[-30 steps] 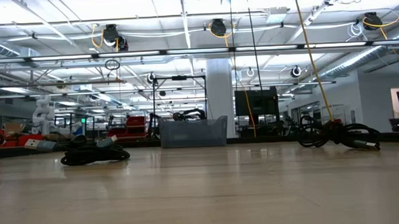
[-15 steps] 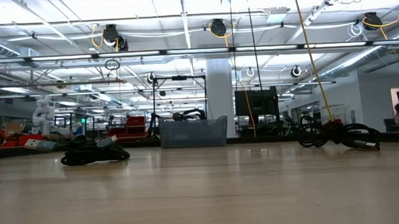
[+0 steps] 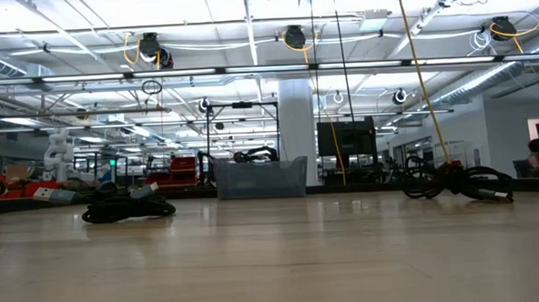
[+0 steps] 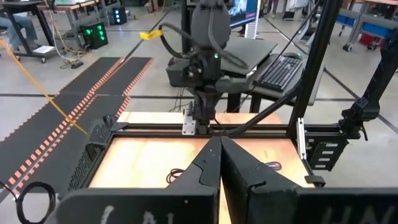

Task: Pick and place USB-C Cables
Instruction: Put the right black USB cable into the black bin

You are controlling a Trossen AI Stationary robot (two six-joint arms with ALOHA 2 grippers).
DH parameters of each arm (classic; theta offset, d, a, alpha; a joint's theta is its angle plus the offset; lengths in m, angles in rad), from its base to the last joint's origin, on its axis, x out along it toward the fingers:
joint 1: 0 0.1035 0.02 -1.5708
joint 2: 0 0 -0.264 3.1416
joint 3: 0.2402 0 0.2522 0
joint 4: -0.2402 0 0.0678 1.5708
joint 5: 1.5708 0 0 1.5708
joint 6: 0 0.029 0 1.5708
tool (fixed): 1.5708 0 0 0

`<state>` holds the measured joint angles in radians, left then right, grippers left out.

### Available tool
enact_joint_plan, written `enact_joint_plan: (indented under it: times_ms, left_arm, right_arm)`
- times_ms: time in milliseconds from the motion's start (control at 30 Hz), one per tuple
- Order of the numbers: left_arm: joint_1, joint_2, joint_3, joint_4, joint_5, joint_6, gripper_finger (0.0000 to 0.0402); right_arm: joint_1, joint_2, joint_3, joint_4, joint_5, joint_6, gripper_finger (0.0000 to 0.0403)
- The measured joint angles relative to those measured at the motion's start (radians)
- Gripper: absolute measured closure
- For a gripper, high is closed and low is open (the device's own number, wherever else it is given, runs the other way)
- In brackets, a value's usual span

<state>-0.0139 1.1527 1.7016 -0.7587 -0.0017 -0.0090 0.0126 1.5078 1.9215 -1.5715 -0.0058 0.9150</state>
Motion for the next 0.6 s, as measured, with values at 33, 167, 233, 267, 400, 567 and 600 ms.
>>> enact_joint_plan:
  times_ms: [33,167,233,267,400,567,600]
  left_arm:
    - [0.0,0.001,0.0,-0.001,0.0,0.0,0.0396]
    - [0.0,0.012,0.0,0.001,0.0,0.0,0.0396]
    - [0.0,0.016,0.0,-0.001,0.0,0.0,0.0396]
    - [0.0,0.017,0.0,-0.001,0.0,0.0,0.0396]
    - [0.0,0.022,0.0,0.0,0.0,-0.004,0.0396]
    - [0.0,0.025,0.0,0.001,0.0,-0.005,0.0396]
    - [0.0,0.026,0.0,0.001,0.0,-0.005,0.0396]
  right_arm:
    - [-0.005,0.0,-0.018,0.0,0.001,0.001,0.0403]
    - [-0.038,0.0,-0.117,0.0,-0.014,-0.004,0.0403]
    - [-0.056,0.0,-0.178,0.0,-0.032,-0.01,0.0403]
    - [-0.063,0.0,-0.209,0.002,-0.041,-0.012,0.0403]
    - [-0.083,0.0,-0.318,0.0,-0.054,-0.042,0.0403]
    - [-0.105,0.0,-0.449,0.022,-0.05,-0.092,0.0403]
    - [-0.109,0.0,-0.473,0.032,-0.05,-0.099,0.0403]
